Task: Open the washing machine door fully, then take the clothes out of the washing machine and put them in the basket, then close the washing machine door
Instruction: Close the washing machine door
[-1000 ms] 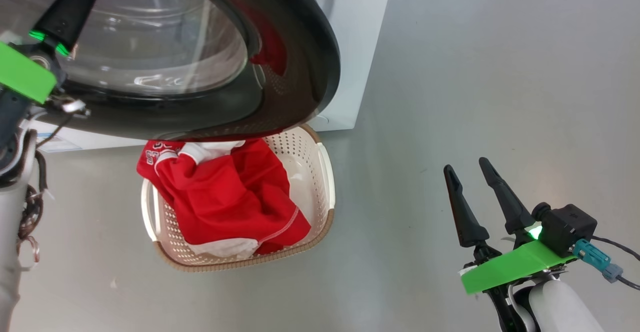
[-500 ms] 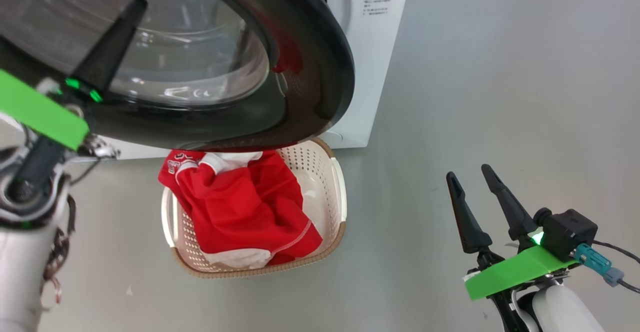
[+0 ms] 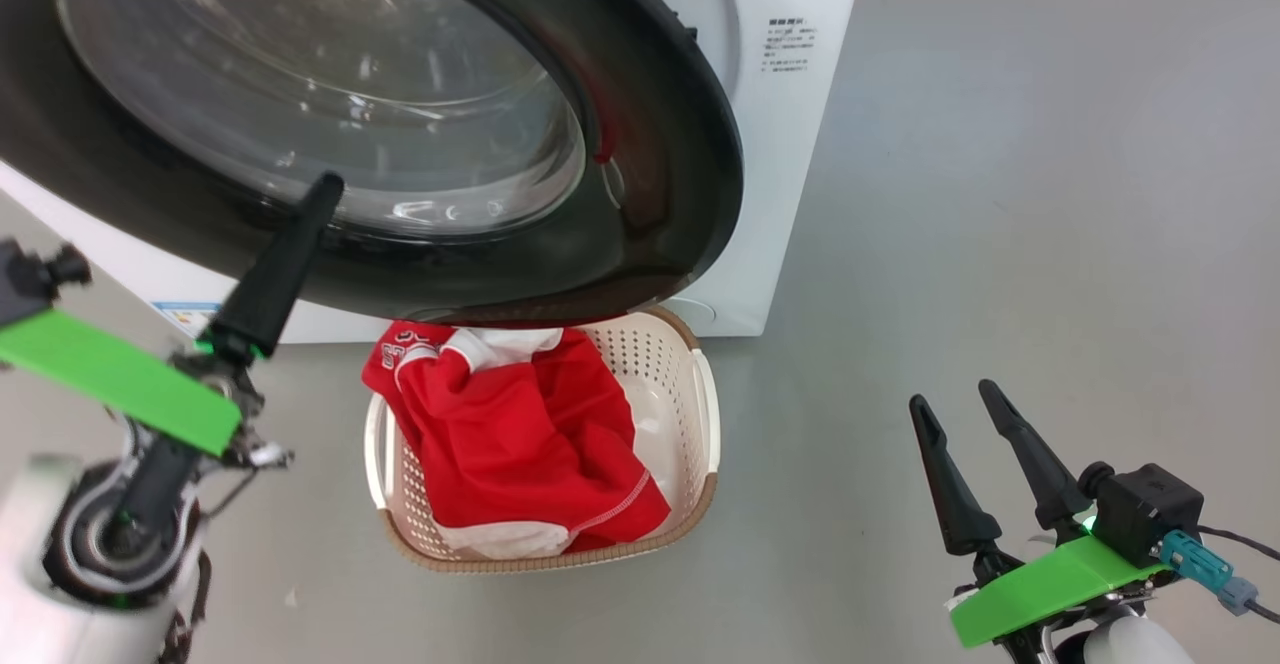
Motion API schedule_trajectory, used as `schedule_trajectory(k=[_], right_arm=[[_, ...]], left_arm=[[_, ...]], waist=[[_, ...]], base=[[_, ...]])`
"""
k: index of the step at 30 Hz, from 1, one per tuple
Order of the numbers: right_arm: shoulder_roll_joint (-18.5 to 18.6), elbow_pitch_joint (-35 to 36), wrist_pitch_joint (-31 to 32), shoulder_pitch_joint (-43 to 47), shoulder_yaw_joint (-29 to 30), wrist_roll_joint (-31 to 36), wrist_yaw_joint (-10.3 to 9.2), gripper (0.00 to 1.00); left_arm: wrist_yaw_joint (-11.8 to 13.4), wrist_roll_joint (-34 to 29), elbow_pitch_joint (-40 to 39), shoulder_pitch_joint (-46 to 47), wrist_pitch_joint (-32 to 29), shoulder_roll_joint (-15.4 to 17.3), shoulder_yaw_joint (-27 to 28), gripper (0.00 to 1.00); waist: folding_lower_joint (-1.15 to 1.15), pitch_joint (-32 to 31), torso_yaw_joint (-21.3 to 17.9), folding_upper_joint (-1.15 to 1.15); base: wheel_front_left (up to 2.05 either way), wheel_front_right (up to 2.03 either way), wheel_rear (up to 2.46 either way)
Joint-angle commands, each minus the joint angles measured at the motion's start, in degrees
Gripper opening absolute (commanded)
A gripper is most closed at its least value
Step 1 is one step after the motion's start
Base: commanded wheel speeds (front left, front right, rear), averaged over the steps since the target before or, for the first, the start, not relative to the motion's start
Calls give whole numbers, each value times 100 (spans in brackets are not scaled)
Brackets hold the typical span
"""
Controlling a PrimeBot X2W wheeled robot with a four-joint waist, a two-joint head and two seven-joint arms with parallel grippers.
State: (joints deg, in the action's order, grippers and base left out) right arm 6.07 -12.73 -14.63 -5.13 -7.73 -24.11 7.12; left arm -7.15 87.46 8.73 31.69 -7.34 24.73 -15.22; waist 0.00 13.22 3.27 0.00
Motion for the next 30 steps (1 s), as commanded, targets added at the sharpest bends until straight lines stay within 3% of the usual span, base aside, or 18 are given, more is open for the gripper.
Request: schedule_trajectory(k=[1, 12, 30], right_arm=[[66, 141, -37, 46, -96, 45, 36, 100], [137, 152, -37, 365, -22, 54, 36, 100], [207, 122, -37, 601, 57, 17, 36, 100]], left_arm=[[-34, 53, -170, -63, 91, 263, 216, 100], [-34, 35, -290, -1245, 720, 357, 174, 100], [-34, -207, 247, -2214, 1686, 423, -154, 100]], waist=[[0, -70, 52, 0], [0, -340, 141, 0], [0, -473, 139, 0]], base=[[0, 0, 0], [0, 0, 0], [0, 0, 0]])
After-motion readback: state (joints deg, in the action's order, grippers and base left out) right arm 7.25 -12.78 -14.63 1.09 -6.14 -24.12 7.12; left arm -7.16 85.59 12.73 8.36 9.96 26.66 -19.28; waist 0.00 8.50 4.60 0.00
